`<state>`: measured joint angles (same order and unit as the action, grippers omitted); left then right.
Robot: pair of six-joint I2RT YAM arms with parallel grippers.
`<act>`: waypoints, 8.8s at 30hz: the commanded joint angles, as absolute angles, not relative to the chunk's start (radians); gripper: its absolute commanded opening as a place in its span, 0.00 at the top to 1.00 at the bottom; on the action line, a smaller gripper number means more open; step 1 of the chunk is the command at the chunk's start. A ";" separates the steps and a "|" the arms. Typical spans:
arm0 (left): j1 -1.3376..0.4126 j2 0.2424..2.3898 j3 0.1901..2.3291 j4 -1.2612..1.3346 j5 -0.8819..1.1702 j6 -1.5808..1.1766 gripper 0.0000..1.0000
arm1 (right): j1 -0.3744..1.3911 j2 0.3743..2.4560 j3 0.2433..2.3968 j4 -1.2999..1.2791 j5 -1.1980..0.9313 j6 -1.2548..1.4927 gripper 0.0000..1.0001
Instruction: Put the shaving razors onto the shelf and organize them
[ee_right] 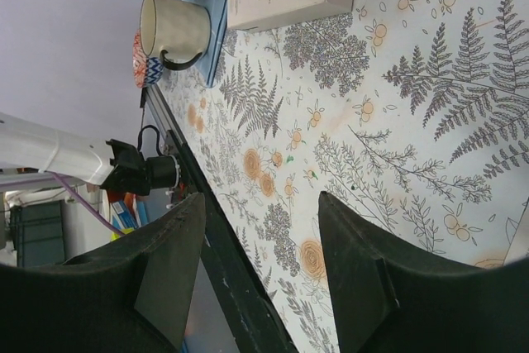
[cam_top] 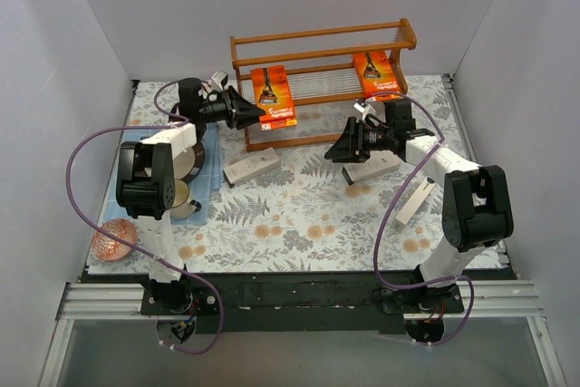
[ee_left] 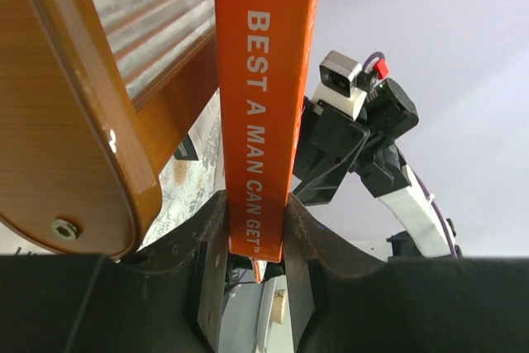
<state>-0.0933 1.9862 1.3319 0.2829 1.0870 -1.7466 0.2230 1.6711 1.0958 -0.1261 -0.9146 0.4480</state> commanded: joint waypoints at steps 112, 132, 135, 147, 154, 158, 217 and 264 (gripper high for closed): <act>-0.089 1.850 1.245 0.423 1.037 -1.750 0.92 | 0.643 2.085 1.842 -0.164 -0.483 0.183 0.92; -0.060 1.933 1.312 0.357 1.008 -1.738 0.91 | 0.630 2.149 1.919 -0.170 -0.448 0.144 0.92; -0.051 1.919 1.290 0.371 0.994 -1.746 0.92 | 0.627 2.157 1.936 -0.170 -0.436 0.133 0.92; -0.034 1.937 1.304 0.354 0.968 -1.764 0.79 | 0.623 2.204 2.003 -0.178 -0.390 0.110 0.92; -0.029 1.945 1.327 0.304 0.953 -1.750 0.62 | 0.623 2.218 2.013 -0.172 -0.387 0.115 0.92; -0.025 1.942 1.318 0.307 0.959 -1.750 0.67 | 0.621 2.227 2.019 -0.163 -0.402 0.130 0.92; -0.077 1.665 1.240 0.199 0.913 -1.411 0.66 | 0.373 1.530 1.453 -0.434 -0.275 -0.093 0.65; -0.206 1.753 1.367 -0.040 0.655 -1.304 0.57 | 0.011 1.431 1.304 -0.318 -0.307 0.003 0.56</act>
